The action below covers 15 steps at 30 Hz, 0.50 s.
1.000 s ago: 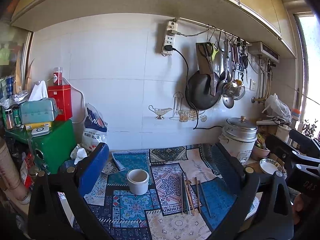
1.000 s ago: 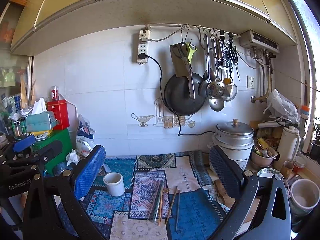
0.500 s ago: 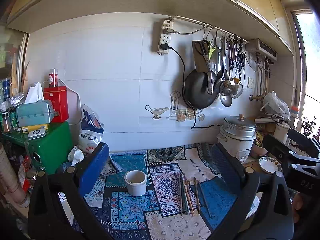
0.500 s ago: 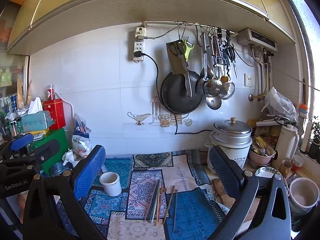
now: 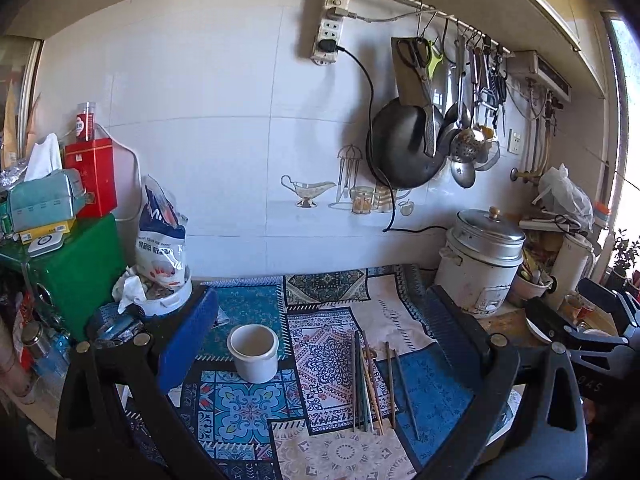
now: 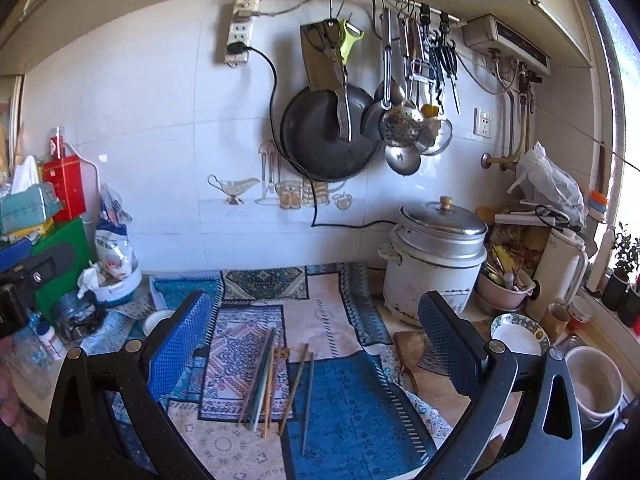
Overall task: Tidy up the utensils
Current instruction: 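Lower both tools toward the pile of chopsticks and spoons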
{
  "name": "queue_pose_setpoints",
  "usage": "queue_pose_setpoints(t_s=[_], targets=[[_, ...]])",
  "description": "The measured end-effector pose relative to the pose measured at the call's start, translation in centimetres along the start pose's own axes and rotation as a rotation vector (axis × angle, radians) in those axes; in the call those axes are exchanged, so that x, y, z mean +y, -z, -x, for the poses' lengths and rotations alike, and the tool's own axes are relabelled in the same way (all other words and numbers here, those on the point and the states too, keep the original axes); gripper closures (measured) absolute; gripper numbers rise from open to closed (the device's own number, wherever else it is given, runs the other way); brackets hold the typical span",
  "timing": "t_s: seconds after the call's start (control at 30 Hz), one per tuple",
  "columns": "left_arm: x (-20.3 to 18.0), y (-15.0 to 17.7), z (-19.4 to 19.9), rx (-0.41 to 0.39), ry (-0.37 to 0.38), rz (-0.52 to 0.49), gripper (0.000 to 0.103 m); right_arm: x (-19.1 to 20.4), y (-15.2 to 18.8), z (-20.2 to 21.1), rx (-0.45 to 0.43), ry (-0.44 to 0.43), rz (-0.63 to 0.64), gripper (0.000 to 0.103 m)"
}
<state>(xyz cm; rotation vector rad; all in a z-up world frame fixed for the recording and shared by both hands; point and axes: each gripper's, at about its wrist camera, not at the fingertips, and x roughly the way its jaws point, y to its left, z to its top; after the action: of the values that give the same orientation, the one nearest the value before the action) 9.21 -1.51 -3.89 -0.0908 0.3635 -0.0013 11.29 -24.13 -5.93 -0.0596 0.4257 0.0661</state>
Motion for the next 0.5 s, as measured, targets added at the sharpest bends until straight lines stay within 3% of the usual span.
queue_pose_setpoints(t_s=[0.13, 0.4, 0.5], targets=[[-0.3, 0.7, -4.6, 0.094, -0.037, 0.008, 0.000, -1.6, 1.1, -4.1, 0.112, 0.028, 0.027, 0.000], [-1.9, 5.2, -15.8, 0.348, 0.029, 0.018, 0.001, -4.5, 4.2, -13.0, 0.345, 0.070, 0.045, 0.000], [-2.7, 7.6, -20.0, 0.459, 0.053, 0.017, 0.012, -5.2, 5.6, -15.7, 0.430, 0.042, 0.029, 0.000]])
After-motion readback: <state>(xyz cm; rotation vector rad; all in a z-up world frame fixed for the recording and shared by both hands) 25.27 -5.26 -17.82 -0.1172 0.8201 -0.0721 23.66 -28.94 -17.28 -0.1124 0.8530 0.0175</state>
